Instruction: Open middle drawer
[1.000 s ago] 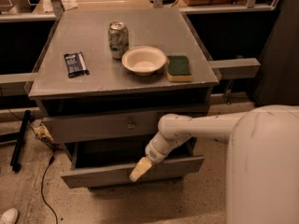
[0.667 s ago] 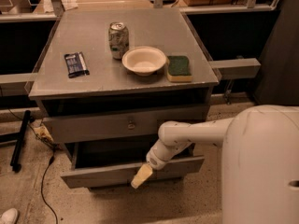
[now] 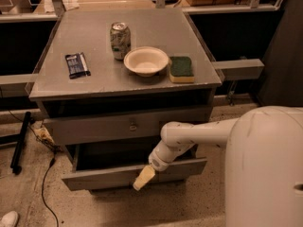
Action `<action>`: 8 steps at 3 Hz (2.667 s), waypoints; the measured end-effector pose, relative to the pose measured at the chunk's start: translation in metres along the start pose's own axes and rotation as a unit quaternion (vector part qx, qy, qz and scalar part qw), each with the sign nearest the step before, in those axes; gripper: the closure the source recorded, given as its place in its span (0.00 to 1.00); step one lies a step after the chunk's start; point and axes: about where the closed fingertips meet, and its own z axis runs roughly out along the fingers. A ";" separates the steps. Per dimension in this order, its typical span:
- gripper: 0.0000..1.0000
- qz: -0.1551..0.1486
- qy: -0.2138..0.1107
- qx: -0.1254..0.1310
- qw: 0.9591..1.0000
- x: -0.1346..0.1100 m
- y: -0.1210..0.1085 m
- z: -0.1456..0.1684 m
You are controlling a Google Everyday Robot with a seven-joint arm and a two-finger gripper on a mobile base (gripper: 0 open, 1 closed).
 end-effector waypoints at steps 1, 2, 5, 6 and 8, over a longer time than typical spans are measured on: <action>0.00 0.003 0.000 -0.002 1.000 0.000 0.002 0.000; 0.00 0.005 0.000 -0.004 1.000 0.000 0.004 0.000; 0.00 0.001 -0.048 0.045 0.998 -0.018 -0.008 -0.058; 0.00 0.001 -0.048 0.047 0.998 -0.019 -0.006 -0.061; 0.00 -0.021 -0.013 0.048 0.999 -0.020 -0.040 -0.003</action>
Offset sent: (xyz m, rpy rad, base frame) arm -0.2466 -0.0317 0.0224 0.1355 0.3535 -0.2940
